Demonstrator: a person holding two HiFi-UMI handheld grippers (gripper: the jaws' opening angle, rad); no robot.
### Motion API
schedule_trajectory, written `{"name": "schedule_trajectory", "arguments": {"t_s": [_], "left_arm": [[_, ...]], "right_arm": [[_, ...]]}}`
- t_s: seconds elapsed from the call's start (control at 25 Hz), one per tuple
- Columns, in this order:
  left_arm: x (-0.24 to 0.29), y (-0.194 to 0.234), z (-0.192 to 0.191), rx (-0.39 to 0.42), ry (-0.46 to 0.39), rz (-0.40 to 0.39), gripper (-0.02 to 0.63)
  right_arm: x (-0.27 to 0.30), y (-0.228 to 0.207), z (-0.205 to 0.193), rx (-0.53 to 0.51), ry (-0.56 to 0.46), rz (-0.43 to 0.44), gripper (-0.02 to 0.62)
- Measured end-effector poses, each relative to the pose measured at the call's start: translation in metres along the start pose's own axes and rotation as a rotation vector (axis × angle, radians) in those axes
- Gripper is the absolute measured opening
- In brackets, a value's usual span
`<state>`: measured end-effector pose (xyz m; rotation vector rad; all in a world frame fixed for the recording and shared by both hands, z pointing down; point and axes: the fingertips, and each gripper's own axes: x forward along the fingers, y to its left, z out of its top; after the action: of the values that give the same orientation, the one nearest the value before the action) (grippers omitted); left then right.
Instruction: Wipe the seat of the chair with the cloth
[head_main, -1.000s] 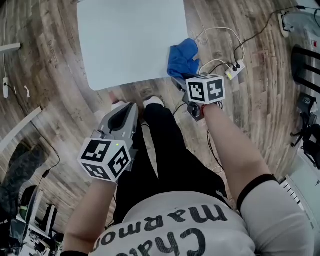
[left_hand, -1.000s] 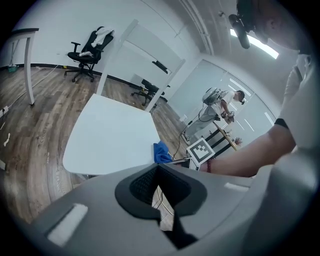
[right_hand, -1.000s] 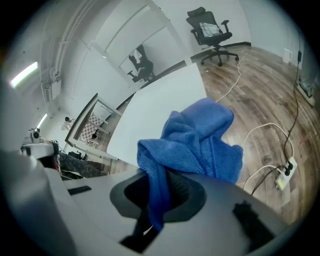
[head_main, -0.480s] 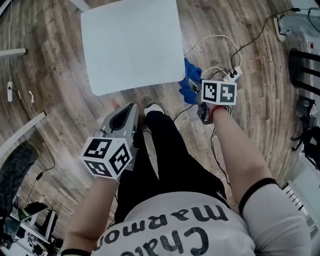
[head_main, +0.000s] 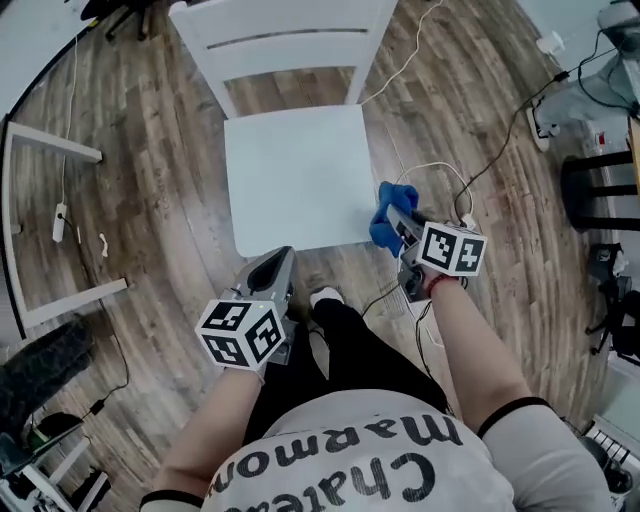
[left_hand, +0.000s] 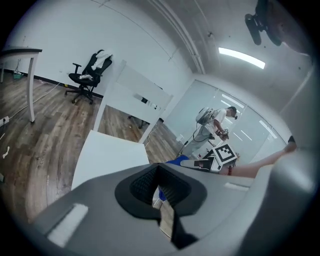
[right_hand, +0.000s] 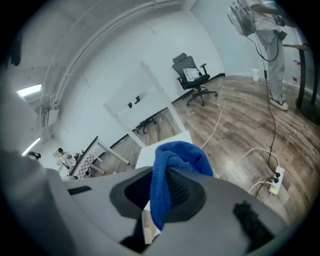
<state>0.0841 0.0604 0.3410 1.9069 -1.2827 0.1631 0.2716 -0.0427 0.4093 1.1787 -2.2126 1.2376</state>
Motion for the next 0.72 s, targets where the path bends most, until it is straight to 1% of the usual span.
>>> {"name": "schedule_trajectory", "arguments": {"t_s": [0.08,0.2,0.24,0.32,0.4,0.48,0.6,0.72], "left_arm": [[-0.007,0.002,0.027,0.022,-0.036,0.02,0.006],[-0.02,0.011,0.077,0.086,-0.102,0.082,0.006],[-0.027,0.014,0.093,0.092,-0.126,0.096,0.006],[-0.043,0.017,0.121,0.071,-0.183,0.108,0.006],[-0.06,0.017,0.142,0.032,-0.246,0.107,0.006],[-0.077,0.011,0.162,0.017,-0.305,0.094,0.006],[-0.1,-0.002,0.199,0.04,-0.385,0.059,0.006],[-0.12,-0.016,0.235,0.101,-0.431,0.019,0.006]], "right_arm": [[-0.006,0.027,0.029,-0.052,-0.045,0.023,0.046],[-0.011,0.071,0.076,-0.125,-0.112,0.064,0.046],[-0.014,0.088,0.089,-0.148,-0.134,0.082,0.046],[-0.024,0.119,0.109,-0.195,-0.177,0.117,0.046],[-0.037,0.146,0.124,-0.228,-0.226,0.147,0.046],[-0.053,0.17,0.138,-0.243,-0.285,0.182,0.046],[-0.068,0.207,0.162,-0.275,-0.361,0.215,0.046],[-0.078,0.245,0.181,-0.345,-0.397,0.223,0.048]]}}
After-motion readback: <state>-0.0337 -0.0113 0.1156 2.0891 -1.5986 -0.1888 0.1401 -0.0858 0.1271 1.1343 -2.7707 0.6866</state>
